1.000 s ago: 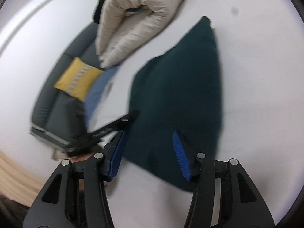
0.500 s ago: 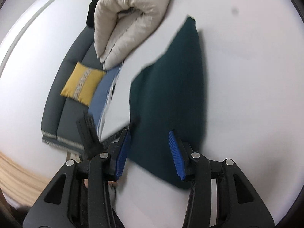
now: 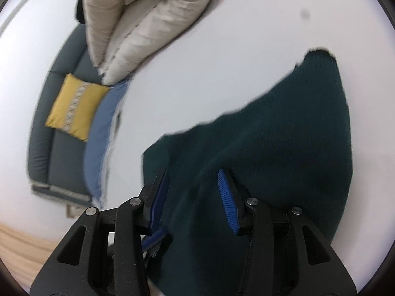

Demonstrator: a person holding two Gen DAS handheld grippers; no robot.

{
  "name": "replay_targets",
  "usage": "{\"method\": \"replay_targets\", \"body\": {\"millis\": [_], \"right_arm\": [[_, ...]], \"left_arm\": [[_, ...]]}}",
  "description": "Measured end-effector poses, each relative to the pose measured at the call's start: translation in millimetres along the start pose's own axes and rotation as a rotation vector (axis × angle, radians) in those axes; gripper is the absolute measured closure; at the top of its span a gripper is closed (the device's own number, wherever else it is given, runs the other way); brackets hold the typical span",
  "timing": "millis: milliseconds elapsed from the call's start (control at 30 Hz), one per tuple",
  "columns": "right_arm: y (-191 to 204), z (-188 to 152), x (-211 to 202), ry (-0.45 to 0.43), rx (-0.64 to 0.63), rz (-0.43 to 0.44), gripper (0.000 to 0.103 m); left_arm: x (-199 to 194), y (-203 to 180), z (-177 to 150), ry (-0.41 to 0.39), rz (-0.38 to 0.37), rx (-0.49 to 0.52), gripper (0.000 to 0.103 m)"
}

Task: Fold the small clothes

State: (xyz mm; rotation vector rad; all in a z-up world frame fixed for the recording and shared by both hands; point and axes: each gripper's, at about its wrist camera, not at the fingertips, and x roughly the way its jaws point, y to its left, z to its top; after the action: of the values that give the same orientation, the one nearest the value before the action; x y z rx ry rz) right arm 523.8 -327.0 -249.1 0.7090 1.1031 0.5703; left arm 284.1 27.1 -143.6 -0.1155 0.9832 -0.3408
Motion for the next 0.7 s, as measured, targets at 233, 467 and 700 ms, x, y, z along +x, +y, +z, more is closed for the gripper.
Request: {"method": "replay_targets", "body": {"millis": [233,467,700], "right_arm": [[-10,21,5,-0.084,0.040,-0.094,0.063],[-21,-11,-58,-0.187,0.082,0.063,0.061],[-49,-22,-52,-0.163,0.156,0.135,0.046]], "left_arm": [[-2,0,-2,-0.001,0.002,-0.002,0.091],[-3,1,-3,-0.001,-0.003,-0.011,0.091],[-2,2,-2,0.000,-0.007,-0.012,0.091]]}}
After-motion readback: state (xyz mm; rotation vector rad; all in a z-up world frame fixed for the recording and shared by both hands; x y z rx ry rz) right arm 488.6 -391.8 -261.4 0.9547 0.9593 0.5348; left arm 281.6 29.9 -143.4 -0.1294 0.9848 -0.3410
